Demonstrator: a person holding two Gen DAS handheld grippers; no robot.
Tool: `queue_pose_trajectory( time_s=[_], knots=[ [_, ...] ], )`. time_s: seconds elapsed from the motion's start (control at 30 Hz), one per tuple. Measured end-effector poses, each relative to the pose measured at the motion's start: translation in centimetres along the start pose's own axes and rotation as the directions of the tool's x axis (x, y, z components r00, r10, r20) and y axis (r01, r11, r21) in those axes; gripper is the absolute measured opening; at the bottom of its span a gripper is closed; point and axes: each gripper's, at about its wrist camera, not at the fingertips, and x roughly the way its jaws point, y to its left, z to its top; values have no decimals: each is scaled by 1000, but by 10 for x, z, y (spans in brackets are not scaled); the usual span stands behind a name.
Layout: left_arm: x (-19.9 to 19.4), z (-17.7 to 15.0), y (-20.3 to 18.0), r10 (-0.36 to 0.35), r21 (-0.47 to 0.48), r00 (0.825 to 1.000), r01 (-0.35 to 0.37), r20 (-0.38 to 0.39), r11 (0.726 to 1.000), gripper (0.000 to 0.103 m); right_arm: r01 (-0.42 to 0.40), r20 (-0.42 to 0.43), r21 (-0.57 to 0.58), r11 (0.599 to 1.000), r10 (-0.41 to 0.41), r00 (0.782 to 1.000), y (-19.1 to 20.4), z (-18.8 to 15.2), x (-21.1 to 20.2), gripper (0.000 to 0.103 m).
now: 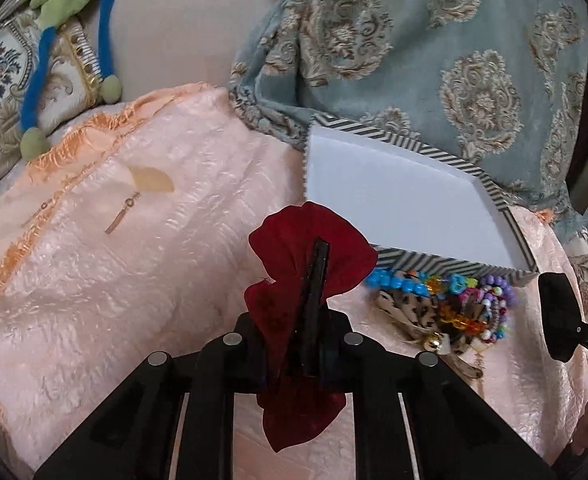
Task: Organize jewelry
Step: 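Carry the red bow with left tool while right tool lifts black velvet stand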
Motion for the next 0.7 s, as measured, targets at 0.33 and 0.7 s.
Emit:
queue_pose_trajectory(
  time_s=[0.33, 0.7],
  knots=[
    [-10, -7, -39, -9, 63, 1000, 10, -15, 998, 0, 54, -82, -26, 998, -56, 995, 12, -7, -7, 23],
    [-39, 3, -75, 82, 9, 997, -82, 12, 997, 0, 79, 24, 10, 997, -80, 997, 46, 3, -38, 23]
  ],
)
